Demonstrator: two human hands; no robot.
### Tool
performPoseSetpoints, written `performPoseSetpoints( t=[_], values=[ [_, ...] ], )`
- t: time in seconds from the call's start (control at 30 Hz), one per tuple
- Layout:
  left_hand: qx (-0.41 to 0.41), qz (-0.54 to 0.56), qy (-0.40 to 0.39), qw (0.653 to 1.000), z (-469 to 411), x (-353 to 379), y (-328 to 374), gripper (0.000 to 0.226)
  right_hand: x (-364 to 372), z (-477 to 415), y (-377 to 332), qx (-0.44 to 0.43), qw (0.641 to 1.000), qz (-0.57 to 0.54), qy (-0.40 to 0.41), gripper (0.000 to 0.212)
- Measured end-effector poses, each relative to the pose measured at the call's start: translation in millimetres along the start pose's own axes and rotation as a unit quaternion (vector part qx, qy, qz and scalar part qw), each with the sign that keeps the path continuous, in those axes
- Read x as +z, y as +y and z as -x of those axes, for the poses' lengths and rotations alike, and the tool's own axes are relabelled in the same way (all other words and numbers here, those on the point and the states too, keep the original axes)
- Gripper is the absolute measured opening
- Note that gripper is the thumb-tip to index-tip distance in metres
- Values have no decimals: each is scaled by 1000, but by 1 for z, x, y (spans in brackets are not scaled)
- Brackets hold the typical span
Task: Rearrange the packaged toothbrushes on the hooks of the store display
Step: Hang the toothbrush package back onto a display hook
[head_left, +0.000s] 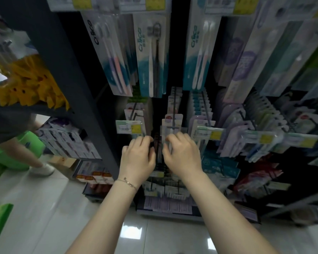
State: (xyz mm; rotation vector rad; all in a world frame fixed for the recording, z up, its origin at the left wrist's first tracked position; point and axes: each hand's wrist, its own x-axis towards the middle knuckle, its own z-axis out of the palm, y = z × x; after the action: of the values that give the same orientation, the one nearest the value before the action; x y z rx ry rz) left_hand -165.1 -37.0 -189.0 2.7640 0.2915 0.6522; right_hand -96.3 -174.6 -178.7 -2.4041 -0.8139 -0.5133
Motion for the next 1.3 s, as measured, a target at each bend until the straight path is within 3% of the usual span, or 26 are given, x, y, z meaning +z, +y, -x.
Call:
performPoseSetpoints(
  t=[0.3, 0.5, 0.77, 1.03, 1.1, 1.17, 1.3],
  values=[
    [-63, -24, -82, 994, 20, 38, -23, 23, 41, 11, 14, 21, 992, -24, -120, 11],
    [-137, 42, -120, 982, 21, 50, -47, 27, 62, 6, 16, 10, 979, -31, -203, 22],
    [-165, 98, -127, 973, -9, 54, -89, 40, 95, -17, 3, 42, 971, -43, -230, 43],
    [-184, 194, -105, 958, -56, 59, -124, 55, 129, -55, -12, 174, 952, -120, -221, 60],
    [-203, 258, -106, 939, -69, 57, -126, 65, 136, -64, -15, 209, 945, -120, -219, 56],
    [-202, 312, -114, 921, -81, 56, -128, 55, 141, -71, -17, 237, 939, -120, -220, 51],
    [-184, 317, -135, 921, -91, 57, -135, 38, 147, -78, -16, 250, 935, -149, -202, 37]
  ],
)
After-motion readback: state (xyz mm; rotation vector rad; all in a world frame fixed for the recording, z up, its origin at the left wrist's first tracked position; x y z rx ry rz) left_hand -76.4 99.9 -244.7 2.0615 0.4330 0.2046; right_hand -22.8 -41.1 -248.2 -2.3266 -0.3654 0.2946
